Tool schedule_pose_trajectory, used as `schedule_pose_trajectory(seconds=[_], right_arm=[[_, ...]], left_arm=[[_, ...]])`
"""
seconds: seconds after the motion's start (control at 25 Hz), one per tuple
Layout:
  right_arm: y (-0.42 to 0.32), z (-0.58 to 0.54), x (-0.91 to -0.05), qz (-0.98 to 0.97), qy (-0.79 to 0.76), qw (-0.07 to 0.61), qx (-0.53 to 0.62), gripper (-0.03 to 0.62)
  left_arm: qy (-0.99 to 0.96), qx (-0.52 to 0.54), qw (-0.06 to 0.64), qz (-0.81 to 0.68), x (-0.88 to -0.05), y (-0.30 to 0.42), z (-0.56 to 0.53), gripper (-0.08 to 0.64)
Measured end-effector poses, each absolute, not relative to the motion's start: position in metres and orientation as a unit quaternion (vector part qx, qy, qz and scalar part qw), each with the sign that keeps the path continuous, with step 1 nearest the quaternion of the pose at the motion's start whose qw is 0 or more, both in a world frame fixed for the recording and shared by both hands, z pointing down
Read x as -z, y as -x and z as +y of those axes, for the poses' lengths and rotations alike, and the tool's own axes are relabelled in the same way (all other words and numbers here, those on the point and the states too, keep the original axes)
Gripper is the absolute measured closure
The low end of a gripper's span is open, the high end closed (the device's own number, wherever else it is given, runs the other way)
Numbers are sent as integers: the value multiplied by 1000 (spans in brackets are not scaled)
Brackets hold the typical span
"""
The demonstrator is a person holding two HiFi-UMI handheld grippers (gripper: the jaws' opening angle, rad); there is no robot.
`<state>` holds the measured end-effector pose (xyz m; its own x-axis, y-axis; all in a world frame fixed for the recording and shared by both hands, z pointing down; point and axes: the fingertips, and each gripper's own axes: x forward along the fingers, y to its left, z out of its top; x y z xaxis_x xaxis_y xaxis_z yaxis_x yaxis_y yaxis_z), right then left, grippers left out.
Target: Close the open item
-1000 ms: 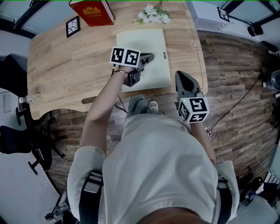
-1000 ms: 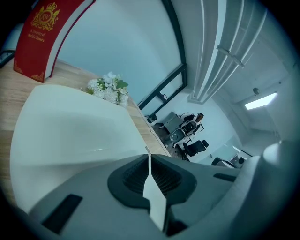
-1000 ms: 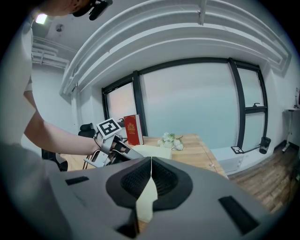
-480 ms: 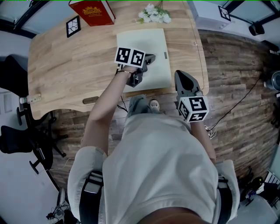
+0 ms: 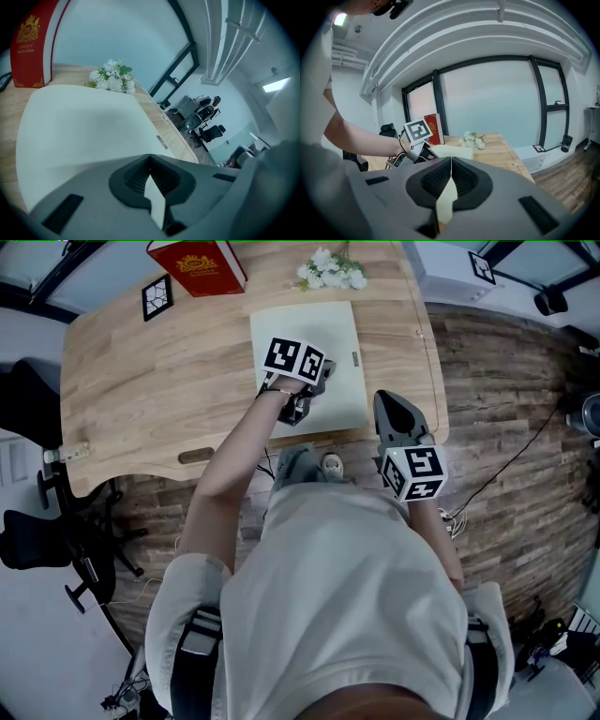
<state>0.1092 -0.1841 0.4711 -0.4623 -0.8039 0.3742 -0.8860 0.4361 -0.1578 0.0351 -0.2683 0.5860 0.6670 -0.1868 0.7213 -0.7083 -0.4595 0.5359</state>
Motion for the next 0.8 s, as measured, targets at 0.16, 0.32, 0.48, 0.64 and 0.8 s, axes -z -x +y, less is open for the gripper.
schedule_pose_trajectory(seconds=[0.16, 0.32, 0.48, 0.64, 0.8], right_arm=[[-108, -185, -471, -838, -504, 121, -168, 572], [-108, -185, -472, -838, -503, 122, -170, 573], [-107, -186, -473, -839, -502, 121, -170, 574], [-105, -186, -472, -841, -500, 120, -169, 574], [-104, -186, -471, -842, -499, 119, -167, 573]], left_arm=[[-795, -307, 441, -281, -588, -35, -268, 538], [-791, -310, 445, -283, -591, -35, -269, 540], [-789, -315, 445, -285, -594, -35, -269, 540], [-786, -313, 453, -280, -594, -34, -270, 540], [-789, -316, 442, -287, -593, -34, -270, 540]])
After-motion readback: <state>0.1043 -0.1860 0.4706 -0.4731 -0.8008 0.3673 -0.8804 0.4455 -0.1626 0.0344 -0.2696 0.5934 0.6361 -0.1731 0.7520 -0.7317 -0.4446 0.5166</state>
